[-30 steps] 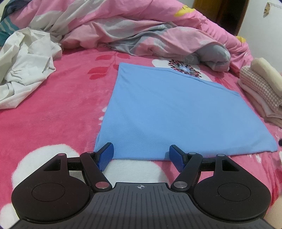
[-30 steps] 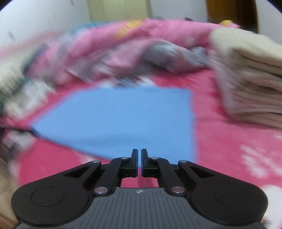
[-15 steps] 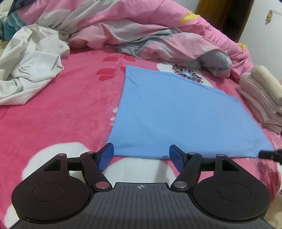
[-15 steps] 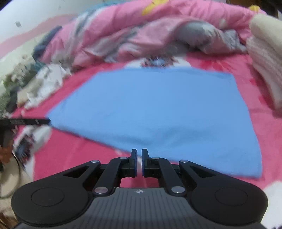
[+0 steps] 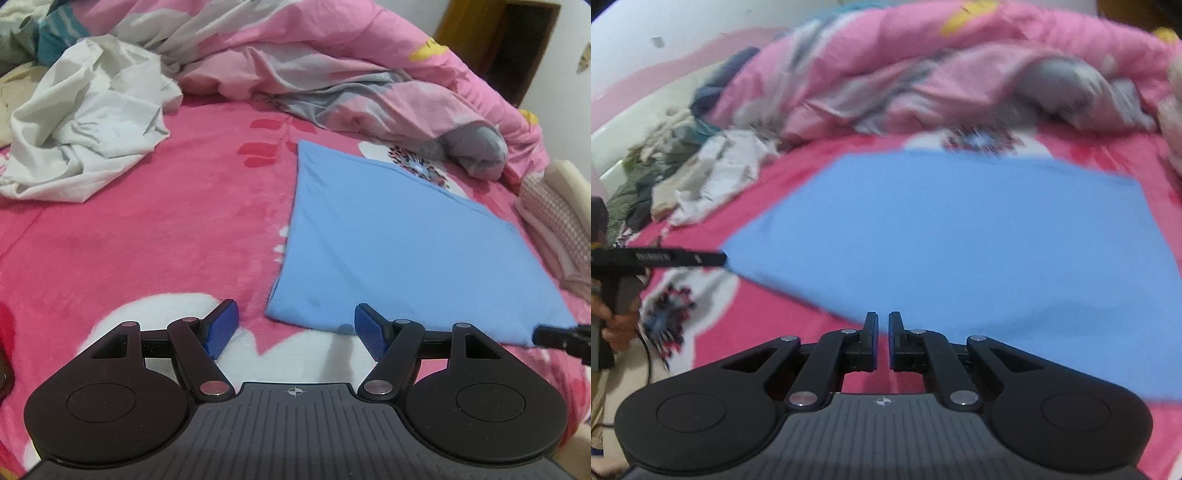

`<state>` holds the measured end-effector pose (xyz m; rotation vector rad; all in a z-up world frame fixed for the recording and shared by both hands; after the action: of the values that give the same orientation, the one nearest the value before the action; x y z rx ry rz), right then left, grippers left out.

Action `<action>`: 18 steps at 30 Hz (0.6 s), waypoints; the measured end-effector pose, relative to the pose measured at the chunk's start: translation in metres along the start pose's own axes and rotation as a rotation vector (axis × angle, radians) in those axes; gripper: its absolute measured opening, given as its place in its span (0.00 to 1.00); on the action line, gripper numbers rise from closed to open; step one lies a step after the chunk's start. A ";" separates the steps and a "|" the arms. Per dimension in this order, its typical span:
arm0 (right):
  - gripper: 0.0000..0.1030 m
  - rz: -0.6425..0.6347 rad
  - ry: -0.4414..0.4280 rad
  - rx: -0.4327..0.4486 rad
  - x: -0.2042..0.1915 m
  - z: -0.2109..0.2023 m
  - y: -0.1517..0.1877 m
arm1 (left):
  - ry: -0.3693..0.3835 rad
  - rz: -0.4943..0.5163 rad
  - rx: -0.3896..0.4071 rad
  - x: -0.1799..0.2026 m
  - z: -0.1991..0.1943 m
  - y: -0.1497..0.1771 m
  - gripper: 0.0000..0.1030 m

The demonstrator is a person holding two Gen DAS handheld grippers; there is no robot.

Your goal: Fold clothes

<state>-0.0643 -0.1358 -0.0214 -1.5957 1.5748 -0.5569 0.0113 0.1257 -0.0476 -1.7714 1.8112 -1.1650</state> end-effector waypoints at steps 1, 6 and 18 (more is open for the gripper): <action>0.05 -0.008 -0.019 0.016 -0.006 0.006 -0.006 | -0.002 -0.005 0.002 -0.001 -0.001 0.000 0.68; 0.05 -0.017 -0.085 0.018 -0.035 0.053 -0.012 | -0.052 0.026 0.029 -0.008 -0.014 -0.011 0.68; 0.05 -0.089 -0.202 0.011 -0.100 0.102 -0.027 | -0.116 0.118 0.062 -0.031 -0.029 -0.036 0.68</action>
<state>0.0192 -0.0180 -0.0360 -1.6654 1.3544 -0.4356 0.0184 0.1683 -0.0118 -1.6393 1.7670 -1.0395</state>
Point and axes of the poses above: each gripper's, at about its wrist camera, not at the fingertips, and z roughly the way its jaws point, x to its right, y to its underside, the point moved 5 cm from there along z, roughly the way its jaws point, and after that the axes turned 6 degrees about x, right-handed, at the moved point
